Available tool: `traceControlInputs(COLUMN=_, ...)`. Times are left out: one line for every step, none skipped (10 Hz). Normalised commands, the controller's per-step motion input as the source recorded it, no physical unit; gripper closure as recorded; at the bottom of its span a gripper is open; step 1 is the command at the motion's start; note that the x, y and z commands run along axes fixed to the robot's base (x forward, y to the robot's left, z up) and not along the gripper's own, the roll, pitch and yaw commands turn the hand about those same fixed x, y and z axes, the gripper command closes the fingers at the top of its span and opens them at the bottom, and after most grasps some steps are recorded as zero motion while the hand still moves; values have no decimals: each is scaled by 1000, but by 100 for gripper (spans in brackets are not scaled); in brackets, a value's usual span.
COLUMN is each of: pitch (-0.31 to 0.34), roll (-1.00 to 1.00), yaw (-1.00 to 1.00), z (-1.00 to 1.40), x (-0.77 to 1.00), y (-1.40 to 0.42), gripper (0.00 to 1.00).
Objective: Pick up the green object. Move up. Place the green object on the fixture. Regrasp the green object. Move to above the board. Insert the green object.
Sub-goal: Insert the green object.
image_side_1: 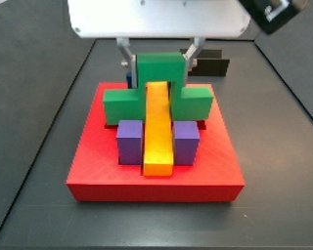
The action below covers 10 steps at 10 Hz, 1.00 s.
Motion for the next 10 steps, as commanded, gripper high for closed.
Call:
traceControlInputs(pitch=19, roll=56, yaw=0, z=-323, x=0, y=-31, gripper=100)
traceControlInputs(pitch=26, roll=61, yaw=-26, z=-314, x=0, y=-120, gripper=100)
traceControlInputs(pitch=21, roll=0, yaw=-77, z=-129, x=11, y=-137, gripper=100)
traceControlInputs(pitch=0, roll=0, yaw=-154, z=0, x=9, y=-154, gripper=100)
traceControlInputs(pitch=0, roll=0, yaw=-183, z=0, x=0, y=-151, gripper=100)
traceControlInputs(pitch=0, roll=0, yaw=-174, z=-80, x=0, y=-97, gripper=100)
traceControlInputs(pitch=0, roll=13, yaw=-251, z=-137, x=0, y=0, gripper=100)
traceControlInputs(pitch=26, roll=66, yaw=-329, z=-106, x=151, y=0, gripper=100)
traceControlInputs(pitch=66, roll=109, yaw=-360, z=-46, x=220, y=0, gripper=100)
traceControlInputs(pitch=76, roll=103, yaw=-314, z=-17, x=146, y=0, gripper=100)
